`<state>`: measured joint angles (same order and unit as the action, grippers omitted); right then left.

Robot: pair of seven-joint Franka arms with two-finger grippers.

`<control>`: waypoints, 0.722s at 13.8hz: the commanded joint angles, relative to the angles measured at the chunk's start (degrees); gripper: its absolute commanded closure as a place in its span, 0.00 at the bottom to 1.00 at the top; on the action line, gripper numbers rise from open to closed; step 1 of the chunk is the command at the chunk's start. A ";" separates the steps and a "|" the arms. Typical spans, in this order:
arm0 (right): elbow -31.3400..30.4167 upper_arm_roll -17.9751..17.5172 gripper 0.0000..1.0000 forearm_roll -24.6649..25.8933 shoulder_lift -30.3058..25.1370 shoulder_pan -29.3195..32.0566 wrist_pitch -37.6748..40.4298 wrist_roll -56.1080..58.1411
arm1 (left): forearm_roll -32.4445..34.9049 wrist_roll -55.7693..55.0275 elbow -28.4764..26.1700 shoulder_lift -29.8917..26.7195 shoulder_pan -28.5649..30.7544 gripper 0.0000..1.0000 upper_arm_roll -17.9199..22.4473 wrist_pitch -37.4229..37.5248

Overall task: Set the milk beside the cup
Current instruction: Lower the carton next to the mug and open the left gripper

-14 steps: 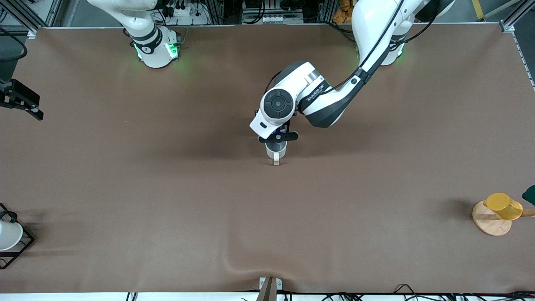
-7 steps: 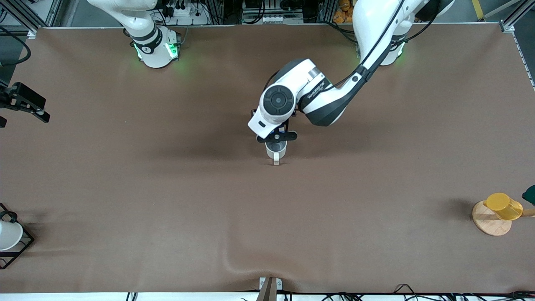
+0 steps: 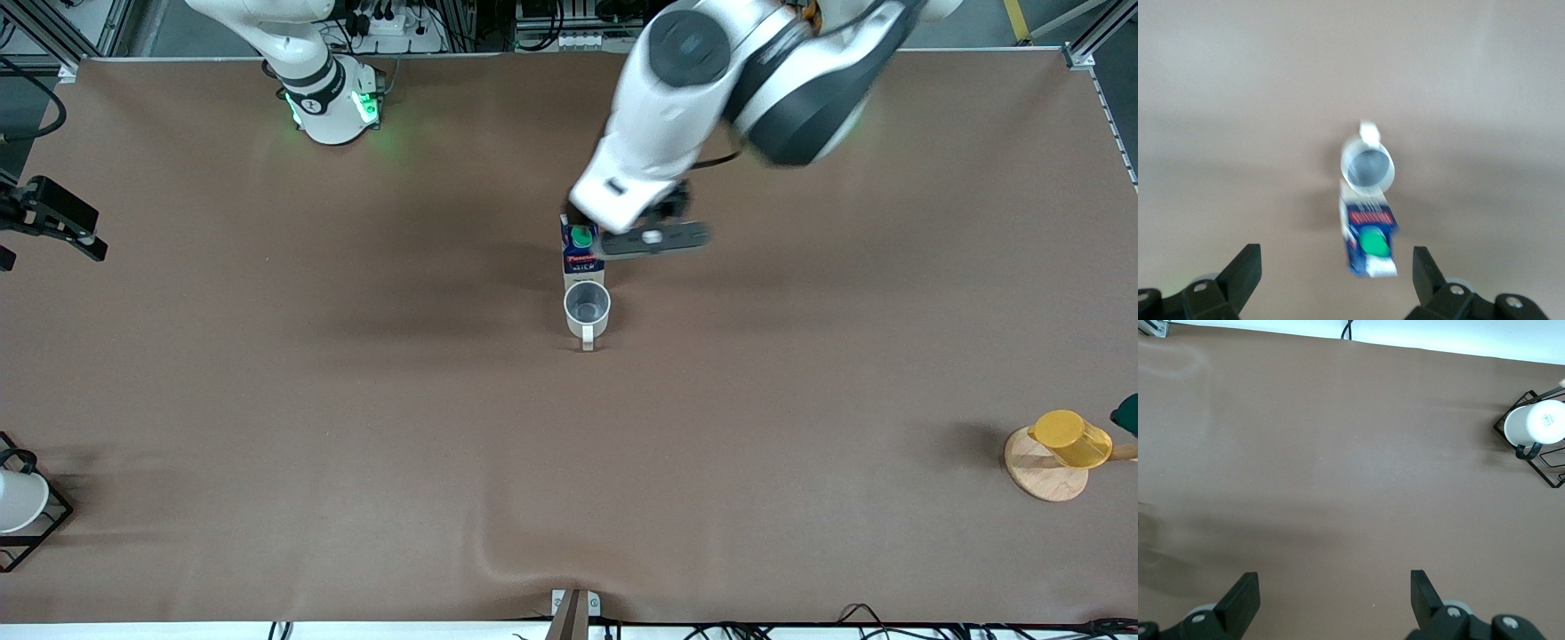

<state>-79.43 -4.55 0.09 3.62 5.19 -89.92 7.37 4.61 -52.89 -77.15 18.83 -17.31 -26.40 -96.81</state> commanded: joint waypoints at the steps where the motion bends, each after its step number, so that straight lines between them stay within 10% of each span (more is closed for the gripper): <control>1: -0.20 -0.28 0.00 -0.97 -0.19 0.88 0.96 -0.61 | 4.88 1.81 -2.04 -6.69 7.35 0.00 0.30 2.23; 10: -3.71 -0.29 0.00 -1.06 -1.42 0.61 -0.70 -0.17 | 1.64 27.97 -2.30 -13.37 28.89 0.00 0.13 12.87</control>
<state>-81.23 -4.59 0.06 3.56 5.21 -89.88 7.37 7.65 -31.51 -77.42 8.60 7.26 -25.83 -85.64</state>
